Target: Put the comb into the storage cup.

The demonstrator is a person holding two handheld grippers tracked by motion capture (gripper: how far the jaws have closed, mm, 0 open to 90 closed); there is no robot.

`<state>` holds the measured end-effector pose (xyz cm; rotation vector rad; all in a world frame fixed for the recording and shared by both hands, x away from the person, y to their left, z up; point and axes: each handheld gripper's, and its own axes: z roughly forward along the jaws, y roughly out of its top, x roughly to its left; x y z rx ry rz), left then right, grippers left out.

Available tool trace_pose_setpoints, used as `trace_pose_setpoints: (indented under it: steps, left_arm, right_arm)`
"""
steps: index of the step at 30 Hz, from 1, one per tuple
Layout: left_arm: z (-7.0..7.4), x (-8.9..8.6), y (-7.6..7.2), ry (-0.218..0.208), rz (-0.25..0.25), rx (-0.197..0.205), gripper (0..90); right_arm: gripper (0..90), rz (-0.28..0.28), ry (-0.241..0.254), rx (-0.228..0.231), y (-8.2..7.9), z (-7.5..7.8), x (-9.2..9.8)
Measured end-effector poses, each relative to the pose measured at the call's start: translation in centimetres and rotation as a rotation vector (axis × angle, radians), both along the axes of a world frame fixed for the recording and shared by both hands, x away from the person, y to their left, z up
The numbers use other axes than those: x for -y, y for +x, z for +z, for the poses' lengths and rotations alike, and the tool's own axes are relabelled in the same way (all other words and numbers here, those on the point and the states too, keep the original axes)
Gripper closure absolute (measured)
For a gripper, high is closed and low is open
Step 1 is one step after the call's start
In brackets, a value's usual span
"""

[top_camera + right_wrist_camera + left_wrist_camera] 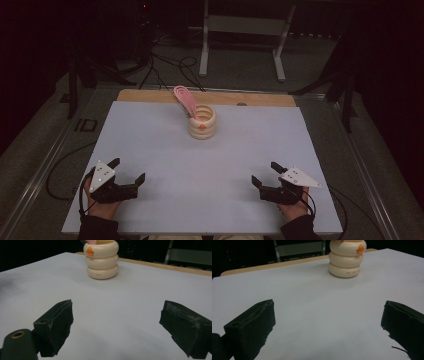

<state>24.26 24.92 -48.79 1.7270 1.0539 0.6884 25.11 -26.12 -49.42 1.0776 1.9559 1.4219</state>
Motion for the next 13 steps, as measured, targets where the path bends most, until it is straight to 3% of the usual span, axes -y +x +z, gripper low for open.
trace_pose_setpoints:
  steps: [3,13]
  left_arm:
    - [0.24,-0.30,-0.10,-0.015,0.014,0.020,0.2]
    - [-0.01,-0.47,0.09,-0.013,0.025,0.008,0.2]
  right_arm:
    - [10.7,-0.015,-0.003,-0.001,0.11,-0.09,0.29]
    - [10.7,-0.015,-0.013,-0.002,0.22,-0.17,0.27]
